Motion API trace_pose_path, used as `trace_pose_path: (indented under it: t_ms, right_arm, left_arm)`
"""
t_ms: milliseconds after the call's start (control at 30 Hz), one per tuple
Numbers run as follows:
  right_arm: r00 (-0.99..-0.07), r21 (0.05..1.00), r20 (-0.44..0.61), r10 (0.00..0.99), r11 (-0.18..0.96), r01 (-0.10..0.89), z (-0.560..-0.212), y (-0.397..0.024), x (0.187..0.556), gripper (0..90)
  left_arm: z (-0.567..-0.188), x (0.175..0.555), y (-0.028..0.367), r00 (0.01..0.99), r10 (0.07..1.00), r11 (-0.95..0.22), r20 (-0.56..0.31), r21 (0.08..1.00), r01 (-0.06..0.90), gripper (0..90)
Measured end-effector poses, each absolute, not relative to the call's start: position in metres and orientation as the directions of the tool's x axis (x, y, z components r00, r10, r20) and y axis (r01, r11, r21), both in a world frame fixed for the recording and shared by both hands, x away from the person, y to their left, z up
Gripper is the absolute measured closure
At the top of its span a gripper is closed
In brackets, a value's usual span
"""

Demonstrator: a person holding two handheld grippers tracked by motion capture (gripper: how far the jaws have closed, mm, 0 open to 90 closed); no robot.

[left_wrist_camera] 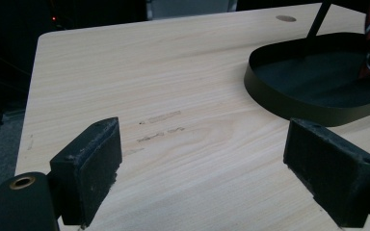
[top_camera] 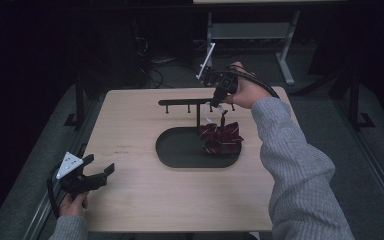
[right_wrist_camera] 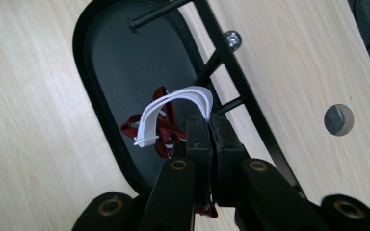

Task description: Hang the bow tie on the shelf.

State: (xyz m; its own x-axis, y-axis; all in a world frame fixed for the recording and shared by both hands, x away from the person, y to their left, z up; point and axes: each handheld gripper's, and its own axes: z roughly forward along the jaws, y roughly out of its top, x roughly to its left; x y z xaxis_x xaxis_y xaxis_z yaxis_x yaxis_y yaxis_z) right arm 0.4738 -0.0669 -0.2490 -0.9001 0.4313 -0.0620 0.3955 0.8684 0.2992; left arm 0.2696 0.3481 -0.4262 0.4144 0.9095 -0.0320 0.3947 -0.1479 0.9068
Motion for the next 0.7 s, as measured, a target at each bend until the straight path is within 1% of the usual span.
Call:
trace_pose_path:
  t_ms: [267, 400, 700]
  right_arm:
    - [-0.885, 0.281, -0.072, 0.459, 0.861, 0.424, -0.255, -0.071, 0.482, 87.2]
    - [-0.879, 0.288, -0.064, 0.472, 0.853, 0.436, -0.256, -0.074, 0.483, 86.9]
    - [-0.874, 0.278, -0.062, 0.482, 0.849, 0.449, -0.262, -0.075, 0.485, 85.0]
  left_arm:
    - [-0.426, 0.27, 0.344, 0.425, 0.905, -0.158, -0.026, 0.907, 0.391, 12.8]
    - [-0.426, 0.27, 0.344, 0.425, 0.905, -0.157, -0.027, 0.906, 0.392, 12.8]
    - [-0.426, 0.27, 0.344, 0.425, 0.905, -0.157, -0.027, 0.906, 0.392, 12.8]
